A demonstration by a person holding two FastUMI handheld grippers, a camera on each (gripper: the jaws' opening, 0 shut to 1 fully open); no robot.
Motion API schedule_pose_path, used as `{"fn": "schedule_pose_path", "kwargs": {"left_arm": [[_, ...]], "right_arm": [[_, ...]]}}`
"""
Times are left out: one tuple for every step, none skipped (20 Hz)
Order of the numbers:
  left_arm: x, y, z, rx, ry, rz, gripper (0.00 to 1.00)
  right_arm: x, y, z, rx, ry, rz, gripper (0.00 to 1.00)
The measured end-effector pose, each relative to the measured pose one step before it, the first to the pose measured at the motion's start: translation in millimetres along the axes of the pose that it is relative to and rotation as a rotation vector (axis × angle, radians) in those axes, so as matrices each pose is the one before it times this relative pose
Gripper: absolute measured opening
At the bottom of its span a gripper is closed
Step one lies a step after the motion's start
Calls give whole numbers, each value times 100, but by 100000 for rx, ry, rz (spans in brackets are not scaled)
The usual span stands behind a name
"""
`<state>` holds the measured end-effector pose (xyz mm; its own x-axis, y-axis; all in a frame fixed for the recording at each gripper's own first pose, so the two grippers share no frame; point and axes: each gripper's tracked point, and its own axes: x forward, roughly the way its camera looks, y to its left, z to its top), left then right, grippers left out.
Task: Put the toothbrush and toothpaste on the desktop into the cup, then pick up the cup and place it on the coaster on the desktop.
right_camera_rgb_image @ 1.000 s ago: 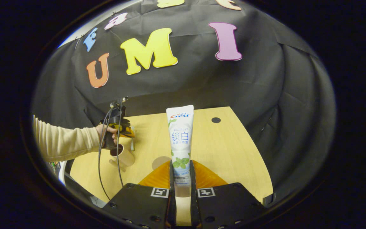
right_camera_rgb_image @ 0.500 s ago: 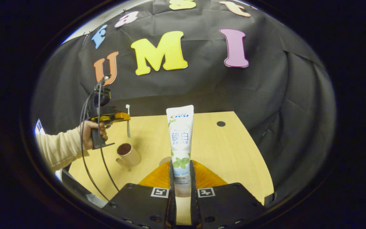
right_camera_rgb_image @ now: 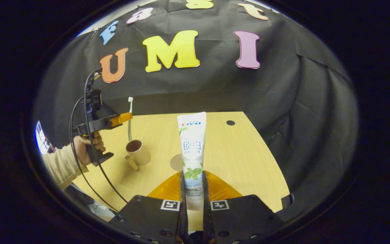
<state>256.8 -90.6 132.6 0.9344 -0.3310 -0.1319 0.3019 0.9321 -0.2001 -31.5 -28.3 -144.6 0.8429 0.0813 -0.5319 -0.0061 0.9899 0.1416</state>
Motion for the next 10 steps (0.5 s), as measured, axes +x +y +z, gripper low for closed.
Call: {"fn": "schedule_pose_path", "kwargs": {"left_arm": [[-1000,263,-952,1852,-805,-1037,10],[121,-157,-490,1805,-1237,-842,10],[108,105,-471,714,-1113,-928,10],[235,-258,-531,-1337,-912,-1413,10],[-33,-59,-581,-1522,-384,-681,10],[149,201,-537,-604,-227,-533,10],[-60,212,-442,411,-245,81,11],[80,47,-395,-81,-126,-1025,11],[-14,-108,-612,325,849,-681,11],[-76,60,-179,2683,-13,-422,12]], "right_arm": [[-362,-91,-653,-387,410,-1844,18],[-383,-18,-722,-517,894,-1690,18],[-276,-46,-956,-800,1043,-1756,18],[-320,-58,-856,-760,1097,-1664,18],[-146,63,-903,-834,1246,-1393,18],[-245,22,-811,-1069,1391,-1495,18],[-151,172,-792,-851,1205,-909,18],[-122,304,-356,-286,438,-290,18],[31,428,-257,-233,245,-77,18],[8,362,-69,-128,-73,30,18]]}}
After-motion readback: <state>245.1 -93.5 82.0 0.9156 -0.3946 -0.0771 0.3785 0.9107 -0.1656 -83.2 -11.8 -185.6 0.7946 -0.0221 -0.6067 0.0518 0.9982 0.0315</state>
